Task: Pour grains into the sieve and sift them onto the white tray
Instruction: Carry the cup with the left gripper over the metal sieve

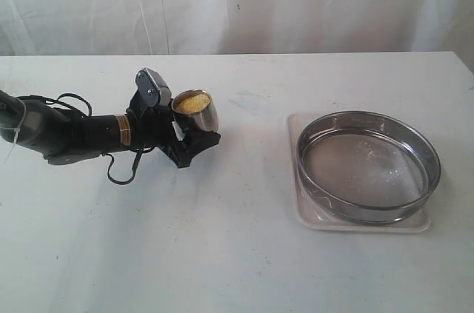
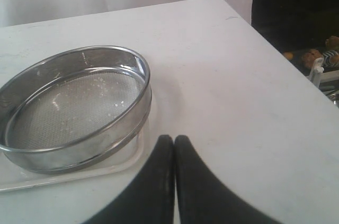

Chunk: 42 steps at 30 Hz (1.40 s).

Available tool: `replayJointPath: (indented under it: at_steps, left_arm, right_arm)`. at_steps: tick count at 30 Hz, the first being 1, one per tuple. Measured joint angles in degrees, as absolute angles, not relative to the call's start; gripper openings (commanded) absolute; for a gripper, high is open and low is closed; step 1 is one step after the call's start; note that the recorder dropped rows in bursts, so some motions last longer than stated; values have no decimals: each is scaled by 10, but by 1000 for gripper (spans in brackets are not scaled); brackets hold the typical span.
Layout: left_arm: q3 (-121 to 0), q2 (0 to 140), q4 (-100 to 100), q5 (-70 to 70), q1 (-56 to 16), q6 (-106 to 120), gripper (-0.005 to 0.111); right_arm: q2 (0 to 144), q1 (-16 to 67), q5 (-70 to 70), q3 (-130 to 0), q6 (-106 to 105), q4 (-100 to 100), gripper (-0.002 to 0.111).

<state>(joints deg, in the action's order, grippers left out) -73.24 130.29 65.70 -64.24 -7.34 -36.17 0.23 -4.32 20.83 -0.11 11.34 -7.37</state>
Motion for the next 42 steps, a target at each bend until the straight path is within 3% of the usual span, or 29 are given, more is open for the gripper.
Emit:
replayJointPath:
  at_steps: [19,31,42]
  left_arm:
    - [-732,1215,758,-655,-82,-435,0]
    - [-732,1152,780,-646,-190,-446,0]
    - [-765,1143,782,-471,-309,-449,0]
  right_arm:
    - [2,-43,208,-1,113,-74,0]
    - [2,-43,208,-1,113,-74,0]
    - [2,-43,208,-1,113,-74,0]
